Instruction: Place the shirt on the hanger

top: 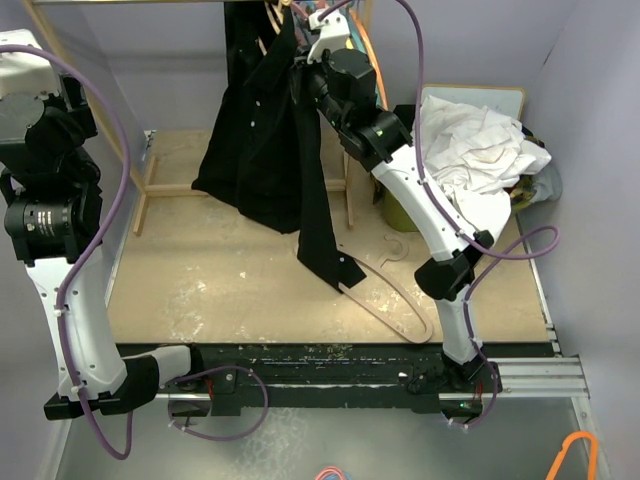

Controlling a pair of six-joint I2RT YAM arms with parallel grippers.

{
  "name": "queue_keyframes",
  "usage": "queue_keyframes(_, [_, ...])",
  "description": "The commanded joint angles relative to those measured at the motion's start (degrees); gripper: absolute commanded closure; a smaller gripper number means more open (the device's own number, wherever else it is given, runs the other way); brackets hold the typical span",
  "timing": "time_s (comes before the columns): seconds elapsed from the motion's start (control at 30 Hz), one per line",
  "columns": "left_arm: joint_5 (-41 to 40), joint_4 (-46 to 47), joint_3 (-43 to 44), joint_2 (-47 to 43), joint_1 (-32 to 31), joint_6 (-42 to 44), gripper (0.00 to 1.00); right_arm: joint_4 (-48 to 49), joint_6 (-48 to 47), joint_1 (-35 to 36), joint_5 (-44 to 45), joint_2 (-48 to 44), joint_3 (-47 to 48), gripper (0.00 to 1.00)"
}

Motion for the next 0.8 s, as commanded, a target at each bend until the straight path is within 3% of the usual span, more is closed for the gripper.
queue_keyframes(0.0, [1.4, 1.6, -0.6, 0.0, 0.3, -1.2, 0.01, 4.1, 1.6, -1.0, -1.7, -1.6, 1.4, 1.0])
queue_keyframes(0.3, [12.3, -3.4, -2.4, -0.2, 0.3, -0.3, 0.01, 0.1, 4.0, -1.0, -9.2, -2.0, 1.5, 1.0])
queue_keyframes(0.47, [14.0, -3.9, -3.2, -0.5, 0.3, -0.3, 0.01, -3.8, 9.2, -3.6, -15.8, -1.1, 5.2, 1.0])
queue_keyframes(0.77, [16.2, -4.6, -3.6, -0.6, 0.3, -0.3, 0.01, -4.1, 10.9, -4.8, -13.5, -4.7, 2.7, 1.0])
